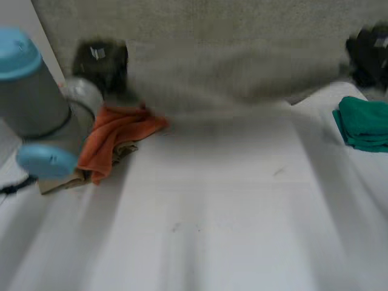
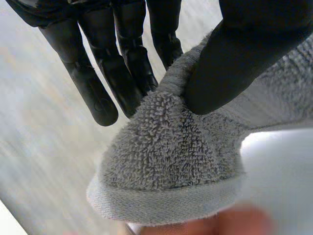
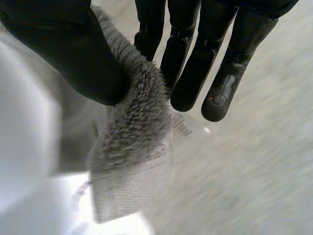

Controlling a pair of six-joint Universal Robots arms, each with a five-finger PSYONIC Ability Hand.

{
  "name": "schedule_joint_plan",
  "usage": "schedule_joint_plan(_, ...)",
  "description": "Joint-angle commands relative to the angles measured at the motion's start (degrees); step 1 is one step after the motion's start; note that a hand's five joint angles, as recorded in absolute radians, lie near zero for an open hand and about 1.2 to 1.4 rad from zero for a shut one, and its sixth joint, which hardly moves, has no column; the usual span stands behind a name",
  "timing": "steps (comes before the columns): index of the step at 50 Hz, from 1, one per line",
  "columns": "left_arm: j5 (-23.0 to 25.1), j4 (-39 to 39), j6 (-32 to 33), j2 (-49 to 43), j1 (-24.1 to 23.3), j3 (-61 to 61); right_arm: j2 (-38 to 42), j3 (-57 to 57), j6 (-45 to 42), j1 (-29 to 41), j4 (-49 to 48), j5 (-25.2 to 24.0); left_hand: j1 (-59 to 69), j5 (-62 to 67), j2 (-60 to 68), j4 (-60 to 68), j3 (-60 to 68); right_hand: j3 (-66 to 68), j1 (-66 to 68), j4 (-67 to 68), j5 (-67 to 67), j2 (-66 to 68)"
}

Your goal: Fold the laundry.

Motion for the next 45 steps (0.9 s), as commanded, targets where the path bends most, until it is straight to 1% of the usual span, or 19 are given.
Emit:
schedule_joint_plan(1, 1.9, -6.8, -0.5, 0.2, 0.0, -15.8, 0.5, 12.2, -5.9, -0.6, 11.7, -2.9, 15.7, 13.6, 11.3, 11.1, 11.6, 12.1, 23.0, 11.8, 13.3, 12.6)
schedule_joint_plan(4, 1.6, -7.9, 0.7, -1.7, -0.4, -18.4, 1.6, 15.1, -8.2, -0.5, 11.6, -3.6, 15.7, 13.6, 11.3, 11.1, 11.6, 12.1, 23.0, 11.8, 13.3, 12.6)
schedule_joint_plan(6, 1.4, -7.7, 2.2, -4.4, -0.2, -18.4, 4.7, 16.5, -10.3, -0.5, 10.9, -4.1, 13.7, 11.7, 9.3, 9.1, 9.7, 12.1, 23.0, 11.8, 13.3, 12.6)
schedule_joint_plan(7, 1.5, -7.4, 4.1, -7.5, 0.0, -17.9, 5.7, 16.6, -10.7, -0.5, 10.6, -4.1, 9.2, 7.1, 4.8, 4.6, 5.2, 12.1, 23.0, 11.8, 13.3, 12.6)
schedule_joint_plan(9, 1.4, -7.3, 5.9, -9.7, -0.4, -17.0, 8.3, 16.6, -10.7, -0.2, 10.1, -4.0, 0.6, -1.4, -3.8, -4.0, -3.4, 12.1, 23.0, 11.8, 13.3, 12.6)
schedule_joint_plan(10, 1.4, -7.2, 6.7, -10.8, -0.6, -16.3, 8.8, 16.6, -10.5, -0.1, 9.9, -4.1, -6.4, -8.5, -10.8, -11.0, -10.5, 12.1, 23.0, 11.8, 13.3, 12.6)
schedule_joint_plan(11, 1.4, -7.3, 8.0, -11.5, -0.7, -14.9, 9.3, 16.6, -10.4, -0.1, 9.7, -4.1, -20.3, -22.4, -24.7, -24.9, -24.4, 12.1, 23.0, 11.8, 13.3, 12.6)
schedule_joint_plan(13, 1.5, -7.3, 8.5, -11.6, -0.7, -14.0, 10.0, 16.6, -9.8, 0.1, 8.6, -4.0, -27.6, -29.7, -32.1, -32.3, -31.7, 12.1, 23.0, 11.8, 13.3, 12.6)
schedule_joint_plan(14, 1.6, -7.1, 8.3, -11.0, -0.8, -13.4, 10.1, 16.6, -9.7, 0.0, 8.2, -4.0, -34.8, -36.9, -39.2, -39.5, -38.9, 12.1, 23.0, 11.8, 13.3, 12.6)
schedule_joint_plan(17, 1.6, -5.8, 7.8, -6.7, -1.2, -14.2, 10.0, 17.2, -8.4, -0.1, 6.6, -4.0, -39.8, -41.8, -44.2, -44.4, -43.8, 12.1, 23.0, 11.8, 13.3, 12.6)
schedule_joint_plan(20, 1.6, -4.4, 7.5, -2.7, -1.4, -17.3, 10.0, 17.8, -6.8, -0.3, 5.6, -4.1, -40.6, -42.7, -45.0, -45.2, -44.7, 12.1, 23.0, 11.8, 13.3, 12.6)
schedule_joint_plan(25, 1.5, -1.0, 7.9, 6.0, -3.0, -28.6, 9.9, 18.5, -6.3, -0.3, 5.1, -4.4, -37.9, -40.0, -42.4, -42.6, -42.0, 12.1, 23.0, 11.8, 13.3, 12.6)
schedule_joint_plan(28, 1.5, 0.4, 8.2, 10.8, -5.1, -34.8, 9.9, 18.7, -6.3, -0.4, 4.8, -4.5, -29.4, -31.5, -33.8, -34.0, -33.5, 12.1, 23.0, 11.8, 13.3, 12.6)
schedule_joint_plan(31, 1.3, 0.8, 8.2, 13.4, -5.6, -38.5, 9.9, 19.0, -6.2, -0.4, 4.6, -4.5, -25.8, -27.9, -30.3, -30.5, -29.9, 12.1, 23.0, 11.8, 13.3, 12.6)
schedule_joint_plan(32, 1.2, 0.8, 8.1, 14.4, -5.5, -40.3, 9.9, 19.0, -6.2, -0.4, 4.7, -4.5, -21.2, -23.2, -25.6, -25.8, -25.2, 12.1, 23.0, 11.8, 13.3, 12.6)
schedule_joint_plan(35, 1.1, 0.8, 8.1, 14.6, -5.2, -42.4, 9.9, 19.0, -6.2, -0.4, 4.6, -4.5, -15.9, -18.0, -20.3, -20.5, -20.0, 12.1, 23.0, 11.8, 13.3, 12.6)
schedule_joint_plan(38, 1.3, 0.4, 8.1, 14.3, -4.4, -43.7, 9.9, 19.0, -6.2, -0.4, 4.6, -4.5, -6.8, -8.9, -11.2, -11.5, -10.9, 12.1, 23.0, 11.8, 13.3, 12.6)
schedule_joint_plan(43, 1.8, 0.0, 7.8, 13.6, -2.9, -43.8, 9.9, 19.0, -6.2, -0.3, 4.7, -4.5, -7.0, -9.0, -11.4, -11.6, -11.0, 12.1, 23.0, 11.8, 13.3, 12.6)
schedule_joint_plan(45, 1.9, 0.1, 7.7, 11.2, -2.5, -43.1, 9.9, 19.0, -6.2, -0.3, 4.7, -4.5, -9.7, -11.7, -14.1, -14.3, -13.7, 12.1, 23.0, 11.8, 13.3, 12.6)
